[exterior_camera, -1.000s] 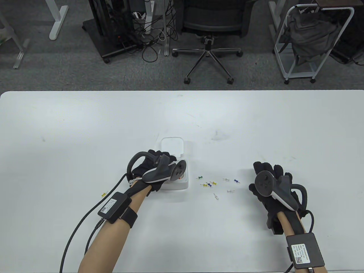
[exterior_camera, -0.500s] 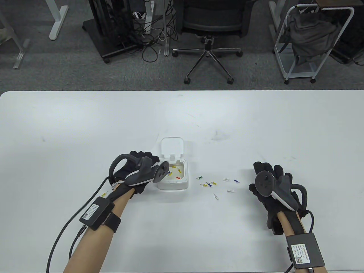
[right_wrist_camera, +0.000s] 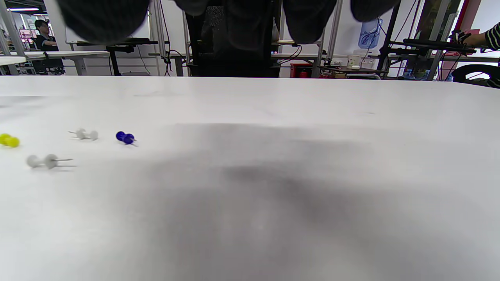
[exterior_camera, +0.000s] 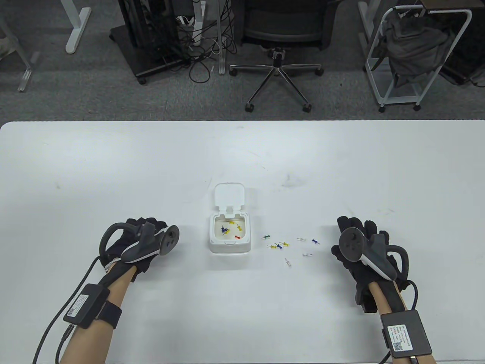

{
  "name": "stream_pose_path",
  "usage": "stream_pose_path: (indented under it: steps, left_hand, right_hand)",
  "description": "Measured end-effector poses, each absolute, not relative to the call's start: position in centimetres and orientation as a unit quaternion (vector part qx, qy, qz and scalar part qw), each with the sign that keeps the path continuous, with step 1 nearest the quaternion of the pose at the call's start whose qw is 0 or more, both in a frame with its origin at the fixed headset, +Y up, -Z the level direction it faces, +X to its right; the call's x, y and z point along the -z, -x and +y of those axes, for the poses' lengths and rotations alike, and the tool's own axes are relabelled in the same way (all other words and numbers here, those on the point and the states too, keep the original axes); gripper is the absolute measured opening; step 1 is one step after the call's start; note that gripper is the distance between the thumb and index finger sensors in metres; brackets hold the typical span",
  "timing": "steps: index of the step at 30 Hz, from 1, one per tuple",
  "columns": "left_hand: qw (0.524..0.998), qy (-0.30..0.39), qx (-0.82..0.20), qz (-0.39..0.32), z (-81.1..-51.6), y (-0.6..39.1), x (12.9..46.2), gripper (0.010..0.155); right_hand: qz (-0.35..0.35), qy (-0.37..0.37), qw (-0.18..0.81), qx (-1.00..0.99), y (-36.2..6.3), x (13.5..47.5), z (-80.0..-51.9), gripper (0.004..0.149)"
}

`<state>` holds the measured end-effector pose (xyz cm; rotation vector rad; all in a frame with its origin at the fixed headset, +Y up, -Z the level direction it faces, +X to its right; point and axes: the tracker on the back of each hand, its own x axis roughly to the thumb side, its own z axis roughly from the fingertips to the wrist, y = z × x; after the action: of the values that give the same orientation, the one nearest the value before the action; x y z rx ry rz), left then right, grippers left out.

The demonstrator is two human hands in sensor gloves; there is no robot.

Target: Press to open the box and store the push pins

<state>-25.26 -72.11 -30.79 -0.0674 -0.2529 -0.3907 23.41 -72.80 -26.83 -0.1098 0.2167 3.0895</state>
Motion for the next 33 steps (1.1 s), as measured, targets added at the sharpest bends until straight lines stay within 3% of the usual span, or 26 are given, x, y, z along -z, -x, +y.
stream_pose_path:
  steps: [13,23,33]
  left_hand:
    - [0.974,0.078,0.193,-0.095,-75.0,29.8,28.9,0.054]
    - [0.964,0.049,0.24,-0.102,-75.8,29.0,28.7,0.043]
    - [0.961,0.051,0.248,-0.114,-76.1,28.8,28.7,0.042]
  right_hand:
    - [0.072,0.036,0.02,-0.997,-23.4,26.8,-72.7,0.073]
    - [0.072,0.037,0.019,-0.997,-23.4,26.8,-72.7,0.073]
    - [0.071,0.038,0.018,-0.997,-23.4,26.8,-72.7,0.074]
